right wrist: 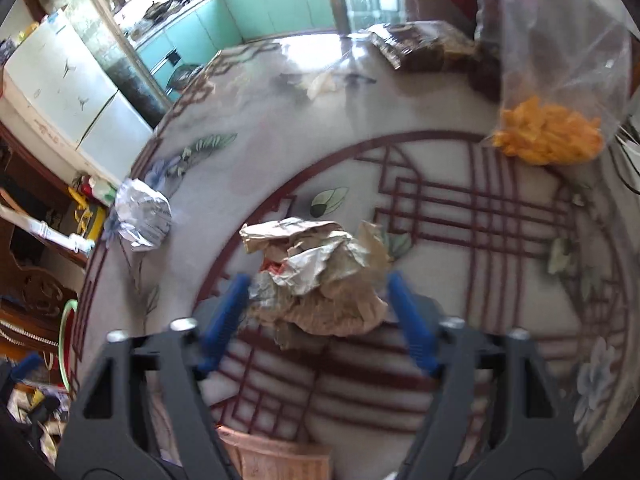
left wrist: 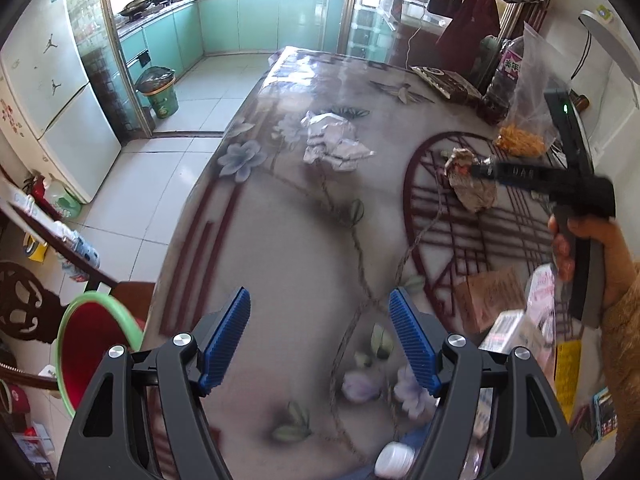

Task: Collect trash
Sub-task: 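Move both tools back over the table toward the remaining trash, then grasp the foil wad with the left gripper while the right grasps crumpled paper, then carry the foil wad toward the red bucket with the left gripper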

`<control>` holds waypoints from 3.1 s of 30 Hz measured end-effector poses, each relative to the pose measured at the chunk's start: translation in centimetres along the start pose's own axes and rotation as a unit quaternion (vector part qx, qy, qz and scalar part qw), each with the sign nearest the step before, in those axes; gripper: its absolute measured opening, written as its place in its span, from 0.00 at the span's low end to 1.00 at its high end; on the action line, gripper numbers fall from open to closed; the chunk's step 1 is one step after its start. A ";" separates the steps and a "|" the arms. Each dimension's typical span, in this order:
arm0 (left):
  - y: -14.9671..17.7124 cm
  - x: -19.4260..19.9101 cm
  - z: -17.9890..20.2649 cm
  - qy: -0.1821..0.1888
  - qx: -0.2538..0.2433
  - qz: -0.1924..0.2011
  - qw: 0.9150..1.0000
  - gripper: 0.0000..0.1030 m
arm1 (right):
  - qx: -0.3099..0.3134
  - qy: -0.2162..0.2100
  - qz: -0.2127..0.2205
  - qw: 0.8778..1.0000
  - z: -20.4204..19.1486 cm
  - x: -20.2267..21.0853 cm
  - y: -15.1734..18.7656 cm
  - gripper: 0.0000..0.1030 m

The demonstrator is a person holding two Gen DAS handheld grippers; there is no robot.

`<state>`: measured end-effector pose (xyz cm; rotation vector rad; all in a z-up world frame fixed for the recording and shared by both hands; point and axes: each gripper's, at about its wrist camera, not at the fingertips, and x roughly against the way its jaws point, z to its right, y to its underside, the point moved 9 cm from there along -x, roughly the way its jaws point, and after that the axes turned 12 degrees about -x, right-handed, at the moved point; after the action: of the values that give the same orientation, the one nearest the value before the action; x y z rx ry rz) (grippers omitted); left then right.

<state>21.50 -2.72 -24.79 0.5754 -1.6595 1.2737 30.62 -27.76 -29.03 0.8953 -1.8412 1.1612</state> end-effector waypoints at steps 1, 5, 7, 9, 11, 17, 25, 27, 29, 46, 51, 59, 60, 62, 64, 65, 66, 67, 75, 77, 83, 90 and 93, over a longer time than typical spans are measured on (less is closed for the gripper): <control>-1.1 -0.6 0.1 0.002 -0.001 0.003 1.000 0.67 | 0.004 -0.004 -0.001 1.000 0.0 -0.4 0.1 0.45; -6.3 -3.5 0.0 0.004 0.012 0.022 1.000 0.67 | 0.005 -0.017 0.011 1.000 0.1 0.4 0.0 0.38; -8.6 -5.2 -0.4 0.000 0.025 0.027 0.999 0.67 | 0.003 -0.024 0.022 0.999 0.4 1.5 0.2 0.37; -10.5 -7.3 -0.8 0.000 0.042 0.019 0.999 0.71 | 0.002 -0.026 0.026 0.999 0.8 2.4 0.6 0.37; -11.6 -8.9 -1.1 -0.003 0.053 0.018 0.998 0.71 | 0.004 -0.022 0.026 0.999 1.3 2.9 1.1 0.37; -13.1 -13.6 -1.4 -0.029 0.039 -0.009 0.999 0.71 | -0.007 -0.019 0.021 1.000 2.3 3.7 2.6 0.37; -12.5 -14.1 -1.3 -0.016 0.028 -0.021 0.999 0.50 | -0.011 -0.024 0.021 0.999 1.7 4.0 3.4 0.37; -12.1 -12.4 -1.2 -0.015 0.020 -0.009 1.000 0.50 | -0.009 -0.028 0.026 0.999 1.2 4.6 3.4 0.37; -11.4 -10.6 -0.9 -0.009 0.009 0.001 1.000 0.50 | -0.006 -0.032 0.031 0.999 0.6 5.4 3.6 0.37; -0.7 2.6 1.9 0.003 -0.067 0.040 0.997 0.51 | -0.006 0.005 0.057 0.998 -1.9 11.1 9.6 0.37; 2.1 3.8 2.8 0.017 -0.076 0.031 0.996 0.52 | -0.025 0.011 0.070 0.997 -1.5 12.6 10.9 0.37; 4.0 5.3 3.9 0.028 -0.092 0.035 0.995 0.52 | -0.040 0.012 0.081 0.996 -1.3 14.1 12.3 0.37; 4.0 5.4 4.0 0.028 -0.092 0.037 0.995 0.52 | -0.040 0.012 0.081 0.996 -1.3 14.3 12.5 0.37; 4.0 5.6 4.1 0.028 -0.092 0.039 0.995 0.52 | -0.038 0.010 0.082 0.996 -1.4 14.6 12.7 0.37; 4.2 5.7 4.0 0.026 -0.093 0.038 0.995 0.52 | -0.037 0.008 0.083 0.996 -1.7 14.7 12.9 0.37; 4.3 5.7 4.1 0.025 -0.094 0.037 0.995 0.52 | -0.037 0.007 0.083 0.996 -1.8 14.7 13.0 0.37; 4.5 5.7 4.1 0.025 -0.095 0.036 0.994 0.52 | -0.037 0.005 0.083 0.996 -1.9 14.7 13.1 0.37; 4.6 5.7 4.1 0.025 -0.096 0.034 0.994 0.52 | -0.038 0.004 0.082 0.996 -2.1 14.6 13.2 0.37; 5.1 5.6 3.5 0.024 -0.090 0.029 0.995 0.52 | -0.037 0.000 0.075 0.997 -2.8 14.3 14.2 0.37; 5.2 5.7 3.5 0.025 -0.089 0.029 0.995 0.52 | -0.037 0.000 0.074 0.997 -2.9 14.3 14.4 0.37; 5.7 6.4 3.2 0.030 -0.095 0.034 0.994 0.52 | -0.036 0.000 0.072 0.997 -3.5 14.2 14.8 0.37; 6.3 6.6 1.3 0.042 -0.101 0.040 0.993 0.52 | -0.040 0.016 0.075 0.996 -5.2 14.0 16.1 0.37; 6.6 6.7 0.3 0.051 -0.104 0.042 0.992 0.52 | -0.043 0.027 0.076 0.996 -6.0 14.0 16.6 0.37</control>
<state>13.08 0.45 -22.12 0.3126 -1.7197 1.1509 11.40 -18.83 -21.50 0.6779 -1.9278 1.1762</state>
